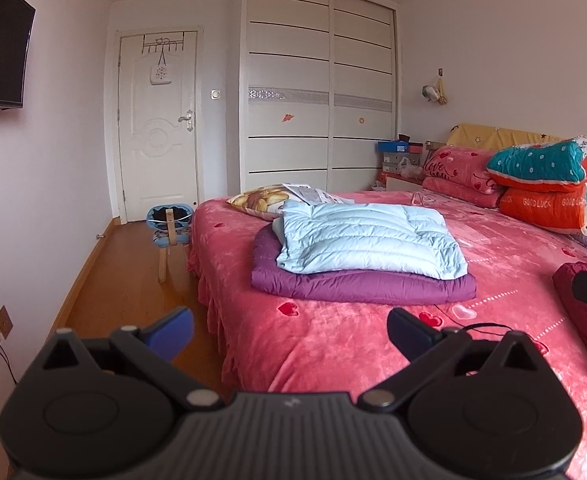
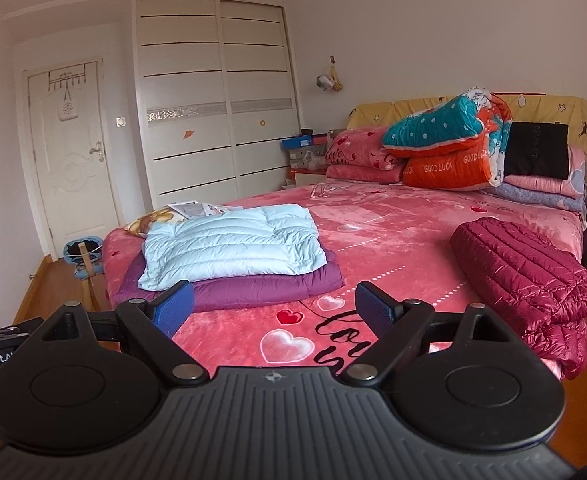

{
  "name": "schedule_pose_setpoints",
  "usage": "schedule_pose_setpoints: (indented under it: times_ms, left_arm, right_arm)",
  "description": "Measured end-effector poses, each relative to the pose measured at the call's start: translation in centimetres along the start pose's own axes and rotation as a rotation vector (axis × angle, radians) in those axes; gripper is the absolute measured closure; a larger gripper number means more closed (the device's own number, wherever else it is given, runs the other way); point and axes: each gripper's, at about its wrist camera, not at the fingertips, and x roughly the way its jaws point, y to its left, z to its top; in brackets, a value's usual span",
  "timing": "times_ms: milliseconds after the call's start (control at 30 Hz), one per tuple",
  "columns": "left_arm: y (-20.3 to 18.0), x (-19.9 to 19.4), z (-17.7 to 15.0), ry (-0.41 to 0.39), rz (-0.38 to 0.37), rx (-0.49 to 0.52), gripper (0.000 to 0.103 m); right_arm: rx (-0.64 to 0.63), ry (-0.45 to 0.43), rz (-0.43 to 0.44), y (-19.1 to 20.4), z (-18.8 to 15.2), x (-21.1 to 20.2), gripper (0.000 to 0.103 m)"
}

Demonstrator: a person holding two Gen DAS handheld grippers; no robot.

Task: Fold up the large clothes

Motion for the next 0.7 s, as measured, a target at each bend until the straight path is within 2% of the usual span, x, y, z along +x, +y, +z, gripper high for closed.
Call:
schedule_pose_setpoints:
  times_ms: [700]
  left_arm:
    - [0.8, 1.5, -2.2, 0.074, -0.004, -0.005, 0.001]
  right_arm:
    - [-0.058, 0.054, 0.039, -2.5, -0.6, 0.3, 0.000]
